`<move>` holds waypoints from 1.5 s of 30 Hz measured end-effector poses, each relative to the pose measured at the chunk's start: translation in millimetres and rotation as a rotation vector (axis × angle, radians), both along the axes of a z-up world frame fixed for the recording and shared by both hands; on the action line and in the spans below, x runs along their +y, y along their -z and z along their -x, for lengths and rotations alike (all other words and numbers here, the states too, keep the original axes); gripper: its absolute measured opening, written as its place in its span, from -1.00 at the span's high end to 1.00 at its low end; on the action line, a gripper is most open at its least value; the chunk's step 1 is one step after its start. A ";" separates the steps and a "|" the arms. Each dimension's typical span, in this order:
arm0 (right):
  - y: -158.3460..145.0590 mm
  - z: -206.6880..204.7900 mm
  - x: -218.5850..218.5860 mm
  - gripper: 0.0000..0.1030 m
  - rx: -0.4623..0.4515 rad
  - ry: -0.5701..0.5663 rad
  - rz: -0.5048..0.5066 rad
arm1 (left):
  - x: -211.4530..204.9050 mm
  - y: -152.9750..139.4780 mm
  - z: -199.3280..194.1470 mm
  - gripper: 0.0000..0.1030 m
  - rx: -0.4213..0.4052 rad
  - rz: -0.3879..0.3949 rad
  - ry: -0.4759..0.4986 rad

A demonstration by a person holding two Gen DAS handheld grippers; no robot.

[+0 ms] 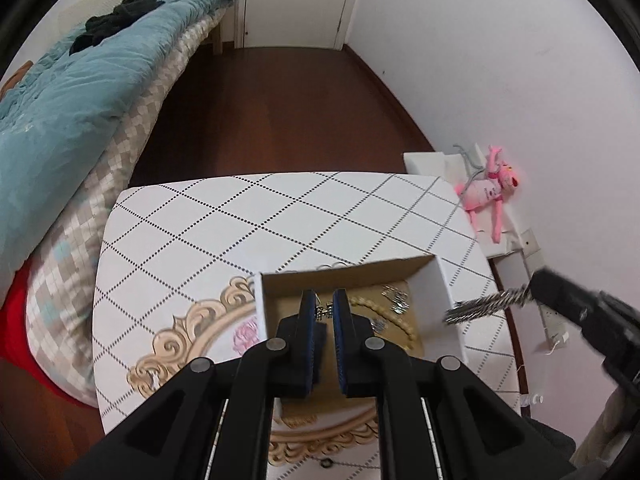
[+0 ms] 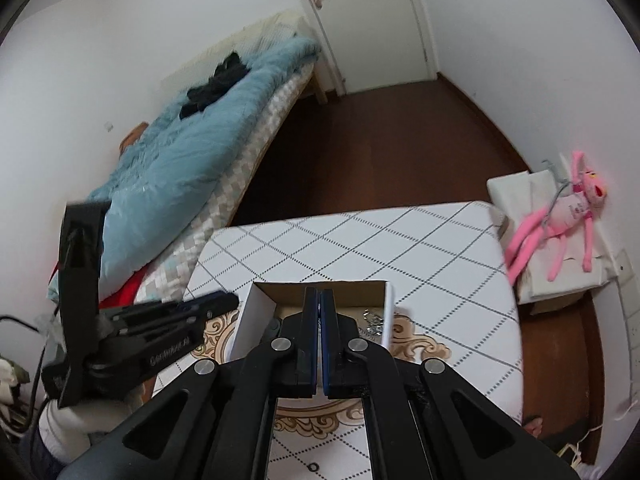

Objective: Organize jewelry
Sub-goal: 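Carry the chain with the right tool into the box while the left tool releases the earring there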

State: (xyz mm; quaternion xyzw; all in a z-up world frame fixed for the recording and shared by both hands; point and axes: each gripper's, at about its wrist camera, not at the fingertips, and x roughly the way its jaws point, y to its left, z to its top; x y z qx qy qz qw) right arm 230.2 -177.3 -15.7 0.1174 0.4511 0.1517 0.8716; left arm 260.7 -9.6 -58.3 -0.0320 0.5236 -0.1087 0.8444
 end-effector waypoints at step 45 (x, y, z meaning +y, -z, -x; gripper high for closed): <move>94.2 13.2 4.2 -0.99 0.204 0.107 0.391 | 21.6 27.4 56.0 -1.00 -0.035 -0.202 -0.194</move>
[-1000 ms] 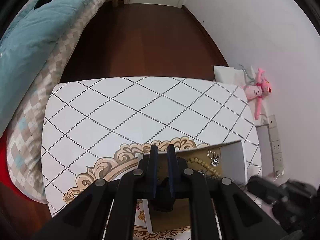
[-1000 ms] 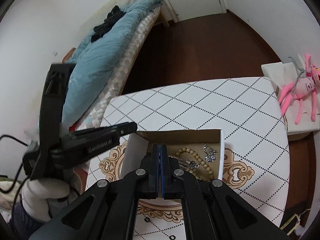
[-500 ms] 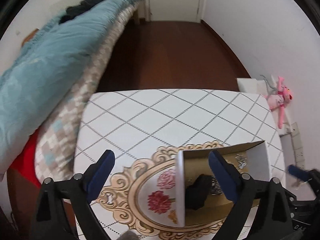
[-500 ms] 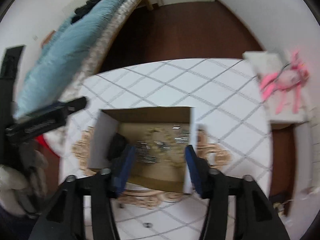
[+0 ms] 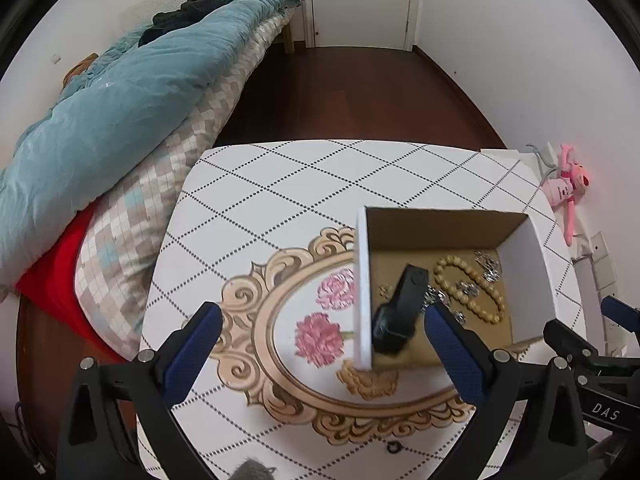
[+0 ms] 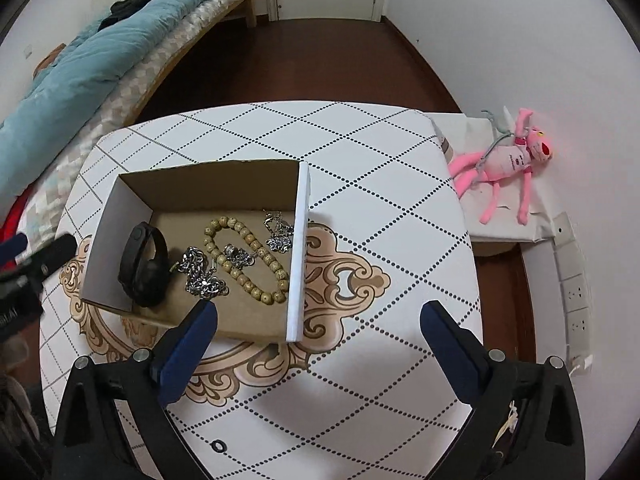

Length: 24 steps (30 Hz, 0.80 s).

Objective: Organize jewelry
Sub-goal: 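Carry the chain with the right tool into the box while the left tool releases the earring there, then lift both open tools up and away from the box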

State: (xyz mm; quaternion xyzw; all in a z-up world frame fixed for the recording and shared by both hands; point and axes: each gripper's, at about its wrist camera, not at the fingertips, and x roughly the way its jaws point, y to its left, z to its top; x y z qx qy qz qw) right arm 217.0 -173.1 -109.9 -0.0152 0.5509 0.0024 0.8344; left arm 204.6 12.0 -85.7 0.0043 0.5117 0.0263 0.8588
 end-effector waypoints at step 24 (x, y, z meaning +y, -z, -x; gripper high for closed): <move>-127.2 111.8 -0.8 -0.99 -0.313 0.039 0.007 | -21.0 -99.0 106.9 -1.00 -0.199 0.028 0.020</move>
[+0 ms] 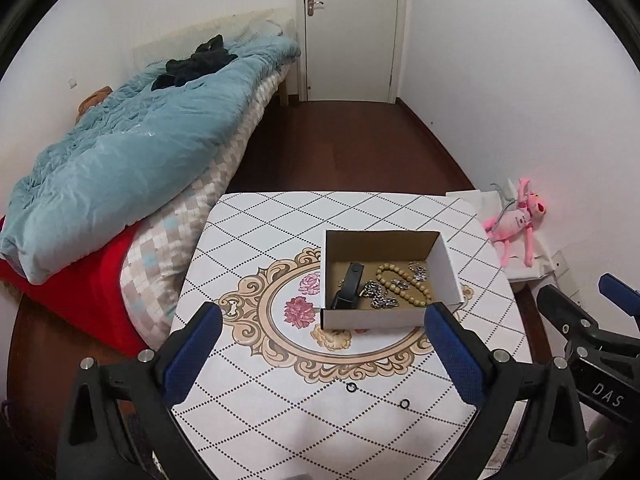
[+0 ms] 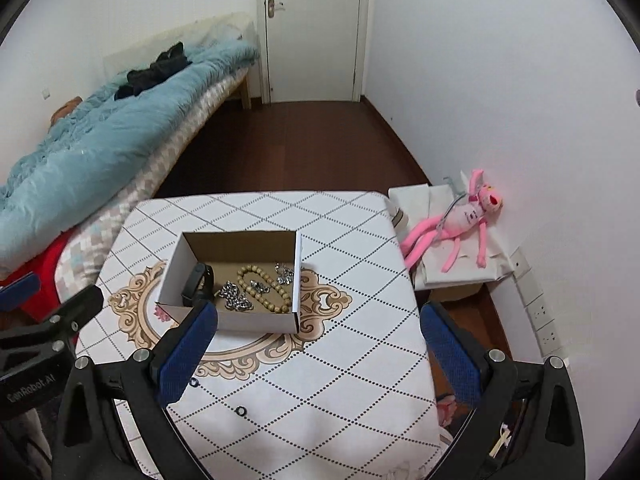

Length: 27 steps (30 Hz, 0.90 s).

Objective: Organize jewelry
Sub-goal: 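Lift both open tools up and away from the box, then move the right tool to a small black ring while the left tool moves to another black ring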

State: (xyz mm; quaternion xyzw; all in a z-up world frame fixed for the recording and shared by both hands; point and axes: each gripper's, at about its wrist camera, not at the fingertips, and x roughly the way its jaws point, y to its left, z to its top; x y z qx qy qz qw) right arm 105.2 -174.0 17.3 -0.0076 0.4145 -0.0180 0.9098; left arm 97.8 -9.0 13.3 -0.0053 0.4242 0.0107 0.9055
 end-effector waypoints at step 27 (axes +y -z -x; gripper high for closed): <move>154.6 19.5 25.3 -0.68 0.305 -0.091 -0.115 | 28.0 149.4 12.9 -1.00 0.340 -0.142 -0.040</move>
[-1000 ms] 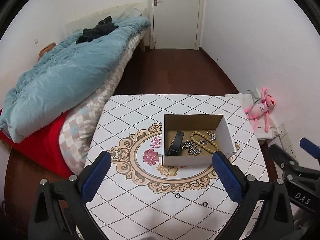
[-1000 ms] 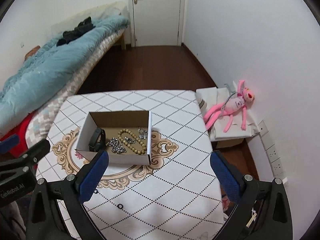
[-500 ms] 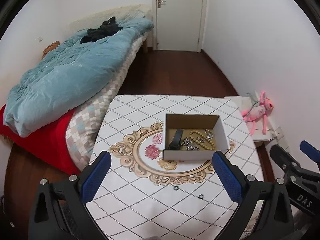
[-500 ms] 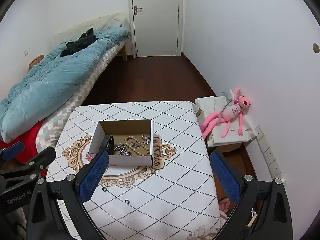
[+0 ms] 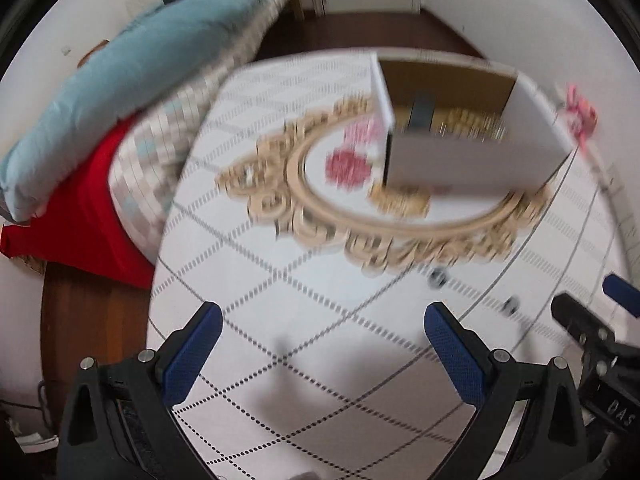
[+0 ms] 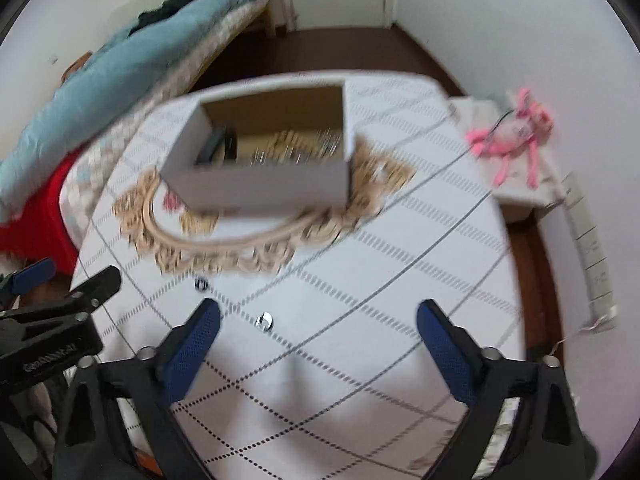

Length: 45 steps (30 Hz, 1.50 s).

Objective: Organize jewelry
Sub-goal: 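Move the right tool to a small black ring while the left tool moves to another black ring, then grasp the black ring with the right tool while the left tool grasps the other black ring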

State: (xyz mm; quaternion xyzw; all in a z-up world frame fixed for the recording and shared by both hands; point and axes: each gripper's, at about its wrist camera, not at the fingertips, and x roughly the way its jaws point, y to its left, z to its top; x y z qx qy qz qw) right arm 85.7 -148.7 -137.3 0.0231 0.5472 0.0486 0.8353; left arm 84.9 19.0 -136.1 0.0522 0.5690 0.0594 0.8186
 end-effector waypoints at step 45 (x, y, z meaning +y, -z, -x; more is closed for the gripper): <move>37.9 3.5 -41.2 0.74 -0.049 0.167 -0.038 | -65.1 35.2 -24.1 0.80 -0.002 0.166 0.160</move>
